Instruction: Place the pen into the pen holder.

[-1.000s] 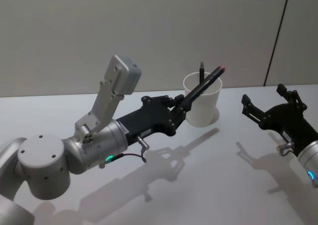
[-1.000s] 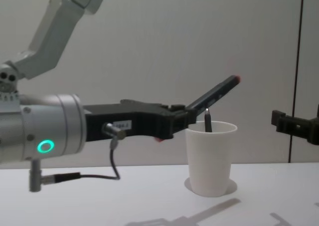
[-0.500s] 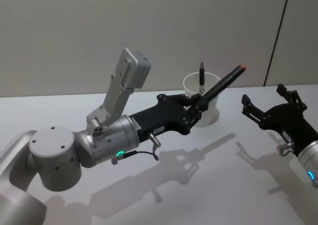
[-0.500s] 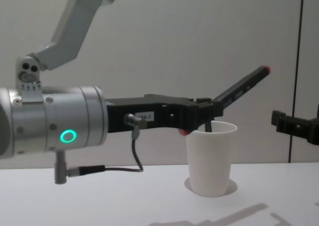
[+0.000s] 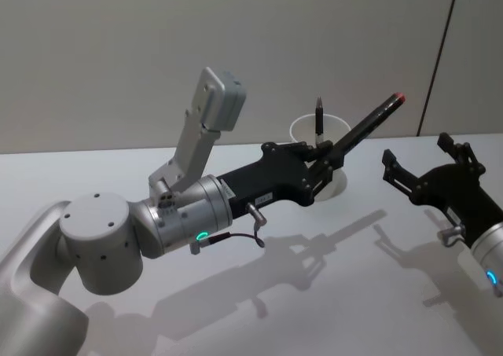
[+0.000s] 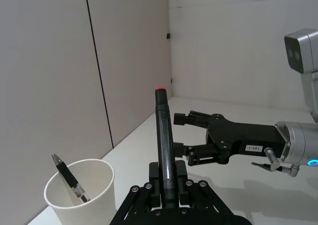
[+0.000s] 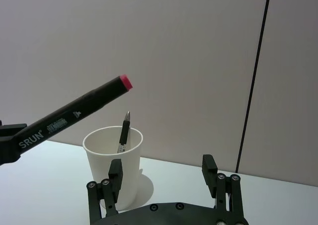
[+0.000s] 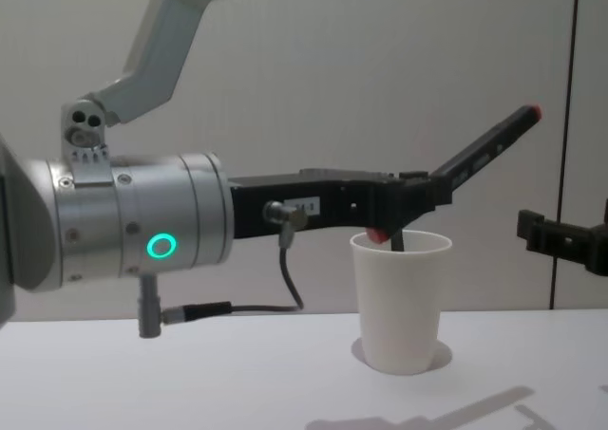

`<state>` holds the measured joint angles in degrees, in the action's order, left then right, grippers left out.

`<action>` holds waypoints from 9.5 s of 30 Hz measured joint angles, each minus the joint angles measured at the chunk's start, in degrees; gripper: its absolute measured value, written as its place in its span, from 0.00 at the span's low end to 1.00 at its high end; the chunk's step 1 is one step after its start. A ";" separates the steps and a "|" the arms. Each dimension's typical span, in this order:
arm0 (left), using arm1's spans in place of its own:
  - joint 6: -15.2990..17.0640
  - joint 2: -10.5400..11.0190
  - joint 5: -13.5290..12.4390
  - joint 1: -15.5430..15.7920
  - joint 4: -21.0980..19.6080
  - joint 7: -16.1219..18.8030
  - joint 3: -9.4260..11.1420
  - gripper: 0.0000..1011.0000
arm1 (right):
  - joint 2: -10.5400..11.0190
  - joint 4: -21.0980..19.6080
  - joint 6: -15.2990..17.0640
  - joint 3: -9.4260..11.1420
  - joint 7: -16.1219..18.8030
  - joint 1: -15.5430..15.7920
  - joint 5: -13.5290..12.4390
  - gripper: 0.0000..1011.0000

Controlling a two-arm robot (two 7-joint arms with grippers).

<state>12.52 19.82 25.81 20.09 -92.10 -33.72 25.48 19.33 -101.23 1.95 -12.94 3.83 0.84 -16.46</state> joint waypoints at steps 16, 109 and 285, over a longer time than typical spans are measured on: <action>-0.88 -0.79 0.39 0.71 0.87 0.29 0.33 0.18 | 0.00 0.00 0.00 0.00 0.00 0.00 0.00 0.99; -5.71 -0.39 4.79 -0.84 0.55 -2.85 1.27 0.18 | 10.00 -14.49 7.25 7.89 9.25 11.90 -36.94 0.99; -5.72 -0.39 4.79 -0.83 0.56 -2.85 1.27 0.99 | -1.66 -10.32 6.55 -0.80 -3.94 0.08 -50.53 0.20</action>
<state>6.80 19.42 30.59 19.25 -91.54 -36.57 26.74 17.67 -111.54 8.50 -13.74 -0.11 0.92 -66.99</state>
